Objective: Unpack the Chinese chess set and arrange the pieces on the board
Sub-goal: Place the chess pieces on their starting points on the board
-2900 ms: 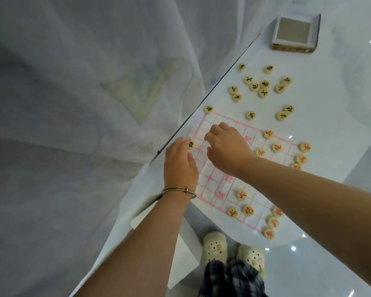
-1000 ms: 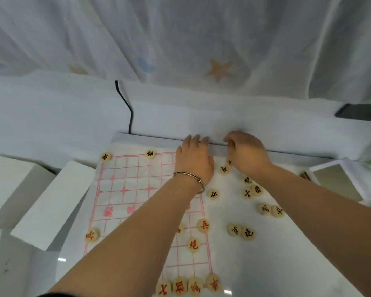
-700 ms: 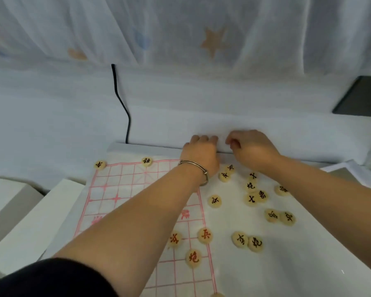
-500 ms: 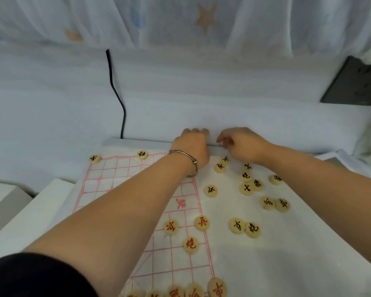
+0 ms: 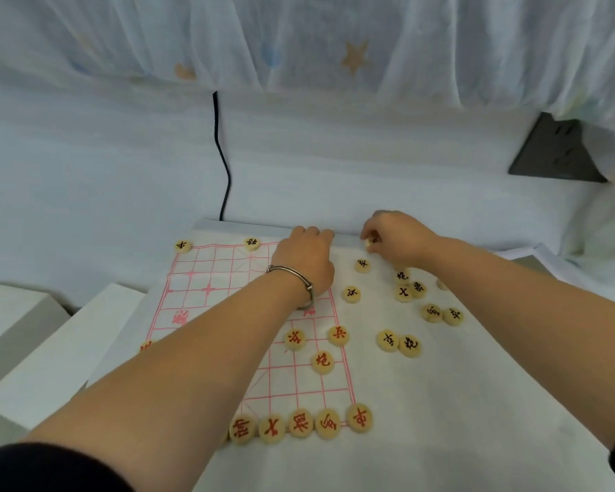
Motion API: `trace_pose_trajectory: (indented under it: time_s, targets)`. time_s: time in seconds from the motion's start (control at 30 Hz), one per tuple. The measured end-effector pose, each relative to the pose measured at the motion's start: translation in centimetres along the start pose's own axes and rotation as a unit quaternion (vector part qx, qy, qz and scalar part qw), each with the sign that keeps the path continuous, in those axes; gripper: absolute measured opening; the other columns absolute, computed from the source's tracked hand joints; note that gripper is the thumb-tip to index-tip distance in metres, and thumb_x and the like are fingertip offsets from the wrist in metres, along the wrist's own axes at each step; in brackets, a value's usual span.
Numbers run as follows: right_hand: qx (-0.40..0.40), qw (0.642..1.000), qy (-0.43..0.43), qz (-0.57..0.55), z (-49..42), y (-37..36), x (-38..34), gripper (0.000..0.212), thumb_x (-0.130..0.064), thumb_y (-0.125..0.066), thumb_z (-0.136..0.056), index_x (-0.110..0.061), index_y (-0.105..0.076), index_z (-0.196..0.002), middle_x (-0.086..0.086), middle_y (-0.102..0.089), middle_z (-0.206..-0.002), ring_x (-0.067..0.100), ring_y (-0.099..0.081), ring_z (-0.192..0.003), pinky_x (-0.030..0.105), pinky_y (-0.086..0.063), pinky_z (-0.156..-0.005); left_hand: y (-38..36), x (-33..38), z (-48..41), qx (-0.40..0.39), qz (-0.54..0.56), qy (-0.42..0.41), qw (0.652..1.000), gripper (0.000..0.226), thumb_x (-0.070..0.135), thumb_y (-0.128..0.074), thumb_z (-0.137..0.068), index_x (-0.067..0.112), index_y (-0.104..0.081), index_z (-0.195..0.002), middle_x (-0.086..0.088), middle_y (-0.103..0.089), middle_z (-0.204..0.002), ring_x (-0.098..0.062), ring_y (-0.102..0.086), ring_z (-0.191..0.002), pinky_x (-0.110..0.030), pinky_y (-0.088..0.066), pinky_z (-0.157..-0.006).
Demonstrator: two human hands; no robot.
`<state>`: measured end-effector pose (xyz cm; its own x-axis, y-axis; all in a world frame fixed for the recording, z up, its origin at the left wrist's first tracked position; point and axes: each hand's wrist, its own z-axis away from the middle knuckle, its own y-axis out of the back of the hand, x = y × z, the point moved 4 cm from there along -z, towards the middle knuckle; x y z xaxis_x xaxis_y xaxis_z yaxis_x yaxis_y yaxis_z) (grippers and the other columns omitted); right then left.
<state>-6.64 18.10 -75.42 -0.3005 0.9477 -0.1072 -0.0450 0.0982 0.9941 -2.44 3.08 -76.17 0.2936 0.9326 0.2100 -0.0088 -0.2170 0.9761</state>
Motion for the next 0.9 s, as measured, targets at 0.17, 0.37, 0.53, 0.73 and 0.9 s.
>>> trace_pose_trajectory:
  time_s: [0.17,0.37,0.53,0.73,0.9]
  targets:
    - [-0.075,0.996,0.035,0.027,0.7,-2.0,-2.5,0.028,-0.020,-0.060,-0.089,-0.012,-0.059,-0.116,0.006,-0.057,-0.120,0.022,-0.052,-0.109,0.028,-0.040,-0.085,0.4,-0.6,2.1,0.010,0.001,0.027,1.000,0.052,0.016,-0.044,-0.092,0.018,-0.032,-0.142,-0.007,-0.044,-0.136,-0.025,-0.035,-0.127,-0.037,-0.041,-0.096]
    - [-0.011,0.998,0.018,-0.055,2.3,-0.8,-3.7,0.022,-0.017,-0.060,-0.089,-0.012,-0.062,-0.111,0.004,-0.058,-0.111,0.016,-0.051,-0.095,0.024,-0.038,-0.078,0.7,-0.6,4.8,0.022,0.042,0.058,0.997,0.050,0.019,-0.045,-0.092,0.016,-0.035,-0.141,-0.007,-0.044,-0.136,-0.025,-0.036,-0.127,-0.038,-0.041,-0.097]
    - [-0.073,0.997,0.014,-0.026,4.6,-1.9,-5.4,0.022,-0.020,-0.060,-0.087,-0.015,-0.065,-0.108,0.001,-0.059,-0.108,0.015,-0.051,-0.093,0.025,-0.040,-0.077,1.4,-0.8,6.9,0.035,0.079,0.093,0.992,0.052,0.020,-0.045,-0.092,0.018,-0.033,-0.142,-0.006,-0.040,-0.143,-0.025,-0.033,-0.131,-0.039,-0.039,-0.100]
    - [-0.070,0.997,-0.017,-0.014,6.1,-1.9,-6.8,0.021,-0.013,-0.054,-0.089,-0.010,-0.063,-0.108,0.005,-0.061,-0.112,0.020,-0.054,-0.099,0.025,-0.036,-0.073,2.3,0.6,8.1,0.044,0.132,0.098,0.985,0.050,0.020,-0.046,-0.091,0.020,-0.037,-0.140,-0.007,-0.044,-0.138,-0.026,-0.038,-0.127,-0.041,-0.041,-0.098]
    - [-0.027,0.995,-0.051,-0.076,8.2,-1.2,-5.5,0.019,-0.013,-0.051,-0.091,-0.008,-0.063,-0.105,0.006,-0.058,-0.113,0.016,-0.049,-0.091,0.024,-0.036,-0.077,1.0,1.7,9.2,0.017,0.161,0.085,0.983,0.049,0.022,-0.047,-0.092,0.020,-0.039,-0.140,-0.007,-0.043,-0.140,-0.028,-0.036,-0.130,-0.042,-0.040,-0.101]
